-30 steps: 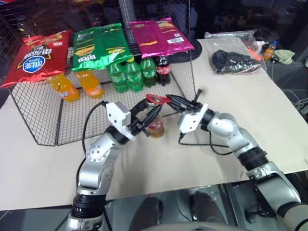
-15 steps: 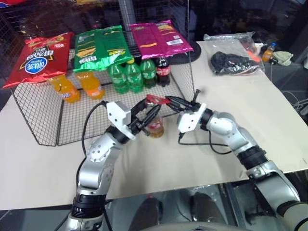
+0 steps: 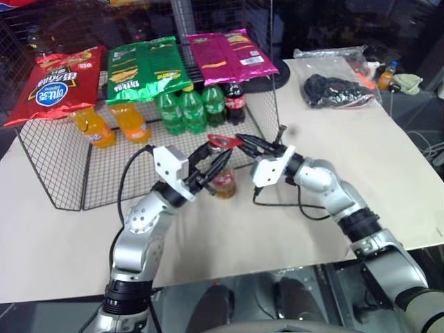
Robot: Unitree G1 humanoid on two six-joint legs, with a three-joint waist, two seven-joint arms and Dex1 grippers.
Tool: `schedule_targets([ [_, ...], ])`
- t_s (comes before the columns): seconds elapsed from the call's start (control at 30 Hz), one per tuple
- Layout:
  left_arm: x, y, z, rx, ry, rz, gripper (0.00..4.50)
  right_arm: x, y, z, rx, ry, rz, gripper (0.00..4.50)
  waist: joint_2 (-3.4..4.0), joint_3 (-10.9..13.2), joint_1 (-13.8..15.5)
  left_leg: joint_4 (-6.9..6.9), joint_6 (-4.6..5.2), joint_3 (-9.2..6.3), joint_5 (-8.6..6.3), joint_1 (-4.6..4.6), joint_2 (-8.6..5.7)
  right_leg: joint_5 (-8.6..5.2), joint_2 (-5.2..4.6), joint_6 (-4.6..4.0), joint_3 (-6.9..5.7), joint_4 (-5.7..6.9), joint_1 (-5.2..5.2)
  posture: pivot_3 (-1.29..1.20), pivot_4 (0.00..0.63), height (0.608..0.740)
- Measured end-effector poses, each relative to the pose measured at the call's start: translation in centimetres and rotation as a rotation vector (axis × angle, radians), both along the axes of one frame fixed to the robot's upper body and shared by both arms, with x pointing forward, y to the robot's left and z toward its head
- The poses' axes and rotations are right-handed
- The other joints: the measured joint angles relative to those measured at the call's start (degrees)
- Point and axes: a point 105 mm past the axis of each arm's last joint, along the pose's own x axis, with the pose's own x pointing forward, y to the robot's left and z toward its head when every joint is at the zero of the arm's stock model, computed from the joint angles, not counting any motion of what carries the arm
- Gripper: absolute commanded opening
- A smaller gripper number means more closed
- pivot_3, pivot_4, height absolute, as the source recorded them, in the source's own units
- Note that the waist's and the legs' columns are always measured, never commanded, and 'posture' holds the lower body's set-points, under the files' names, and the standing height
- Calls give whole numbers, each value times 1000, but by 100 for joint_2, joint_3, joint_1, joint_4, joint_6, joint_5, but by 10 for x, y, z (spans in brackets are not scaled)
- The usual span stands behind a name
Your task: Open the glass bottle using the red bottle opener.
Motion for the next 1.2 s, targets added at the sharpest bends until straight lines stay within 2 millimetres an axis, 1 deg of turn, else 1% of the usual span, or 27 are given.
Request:
schedule_targets([
  [0.1, -1, -1, 1, 2, -1, -5, 1294, -2, 0, -1, 87, 58, 5, 0, 0, 5, 4, 0, 0, 0, 0, -5, -1, 0, -2, 0, 0, -3, -2, 0, 150, 740],
  [0.2, 0, -4, 1, 4, 1, -13, 1294, -5, 1, 6, 142, 61, 23, 0, 0, 5, 5, -2, 0, -2, 0, -5, -1, 0, -2, 0, -2, -5, -2, 0, 150, 740],
  [0.53, -1, -5, 2, 5, -6, -22, 1294, -3, 1, 6, 173, 86, 13, 0, -1, 7, 14, -9, -1, -5, 0, -9, -2, 0, -3, 0, -5, -16, -3, 0, 150, 740],
  [0.57, -1, -4, 2, 6, -7, -21, 2283, -3, 0, 5, 175, 89, 8, 0, -1, 7, 14, -10, -1, -5, 0, -10, -2, 0, -3, 0, -5, -18, -3, 0, 150, 740],
  [0.6, -1, -4, -1, 16, 4, -18, 2591, -2, 0, 5, 175, 93, 4, 0, 0, 8, 13, -11, -1, -4, 0, -10, -2, 0, -3, 0, -4, -19, -4, 0, 150, 740],
  [0.63, 1, -3, -9, 24, 35, -12, 2926, -2, 0, 4, 179, 97, -3, 0, -3, 17, 12, -11, -1, -4, 0, -13, -2, 0, -3, 0, -4, -19, -7, 0, 150, 740],
  [0.67, 2, -2, -14, 30, 55, -7, 3428, -1, 0, 4, 182, 98, -7, 0, -10, 29, 11, -11, -1, -5, 0, -19, -2, 0, -2, 0, -5, -18, -13, 0, 150, 740],
  [0.73, 4, -1, -19, 37, 71, 1, 4248, -1, -1, 2, 184, 102, -14, 0, -24, 50, 11, -11, -2, -7, 0, -28, -1, 0, -2, 0, -6, -19, -25, 0, 150, 740],
  [0.77, 4, -1, -19, 38, 71, 1, 4384, -1, -1, 3, 185, 101, -16, 0, -25, 51, 11, -11, -2, -6, 0, -40, -1, 0, -3, 0, -6, -18, -38, 0, 150, 740],
  [0.87, 4, -1, -18, 37, 67, 1, 4384, 0, -2, 4, 194, 96, -27, 0, -26, 50, 8, 2, -4, -5, 2, -115, -3, 1, -10, 0, -5, -5, -110, 0, 150, 740],
  [1.1, 4, -2, -18, 37, 65, 0, 4384, 3, -12, 7, 209, 72, -67, 0, -26, 51, 12, -3, -4, -6, 2, -124, -6, 1, -15, 1, -9, -17, -113, 0, 150, 740],
  [1.2, 4, -2, -18, 29, 64, -8, 4384, 2, -19, 1, 210, 75, -87, 0, -26, 51, 19, -2, -4, -6, 2, -124, -6, 1, -15, 0, -11, -17, -112, 0, 150, 740],
])
